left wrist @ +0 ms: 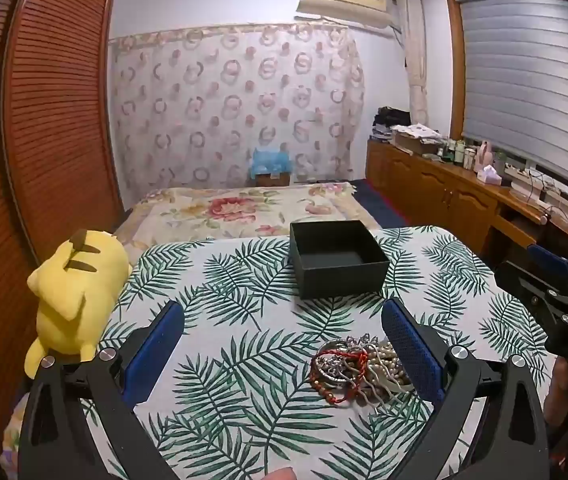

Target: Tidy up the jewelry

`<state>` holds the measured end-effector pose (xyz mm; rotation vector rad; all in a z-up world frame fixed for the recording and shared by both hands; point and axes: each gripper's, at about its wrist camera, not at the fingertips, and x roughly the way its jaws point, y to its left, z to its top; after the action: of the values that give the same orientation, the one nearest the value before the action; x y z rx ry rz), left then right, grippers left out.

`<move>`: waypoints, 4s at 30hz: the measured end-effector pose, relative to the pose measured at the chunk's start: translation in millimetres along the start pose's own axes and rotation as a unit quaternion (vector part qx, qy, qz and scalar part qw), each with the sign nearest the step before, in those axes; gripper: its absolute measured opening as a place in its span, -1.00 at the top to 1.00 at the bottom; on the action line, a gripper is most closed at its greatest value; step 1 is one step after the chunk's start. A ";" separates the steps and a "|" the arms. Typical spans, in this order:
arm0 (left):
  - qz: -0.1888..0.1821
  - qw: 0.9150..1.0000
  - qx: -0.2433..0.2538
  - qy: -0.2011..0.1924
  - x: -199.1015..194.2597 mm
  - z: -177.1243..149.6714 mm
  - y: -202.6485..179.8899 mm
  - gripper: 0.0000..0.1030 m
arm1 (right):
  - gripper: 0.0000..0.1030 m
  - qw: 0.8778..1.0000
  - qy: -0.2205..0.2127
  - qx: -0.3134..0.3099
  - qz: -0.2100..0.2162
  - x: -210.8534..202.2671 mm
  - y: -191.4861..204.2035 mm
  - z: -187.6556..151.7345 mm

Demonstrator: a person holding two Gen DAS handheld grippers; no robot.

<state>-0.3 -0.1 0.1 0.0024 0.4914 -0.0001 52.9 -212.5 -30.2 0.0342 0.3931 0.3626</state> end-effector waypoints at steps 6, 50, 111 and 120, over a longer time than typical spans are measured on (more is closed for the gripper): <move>-0.001 1.000 -0.001 -0.001 -1.6 0.1 0.0 -0.85 | -0.95 1.000 0.000 0.000 0.000 -0.7 0.4 0.1; -0.004 1.000 -0.004 -0.007 -3.6 13.4 -11.8 -0.85 | -0.95 1.000 -0.002 0.002 0.002 -4.2 1.7 2.1; -0.034 0.998 -0.010 0.057 30.5 -19.6 -3.7 -0.85 | -0.95 0.999 0.039 -0.015 0.022 22.5 18.2 -13.7; -0.049 0.994 -0.010 0.095 57.8 -39.5 4.0 -0.85 | -0.83 0.997 0.062 -0.027 0.043 39.7 21.5 -27.2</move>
<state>32.1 4.0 -62.0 -0.0415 0.6821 -0.0916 69.4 -179.4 -67.8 -0.0234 0.5047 0.4624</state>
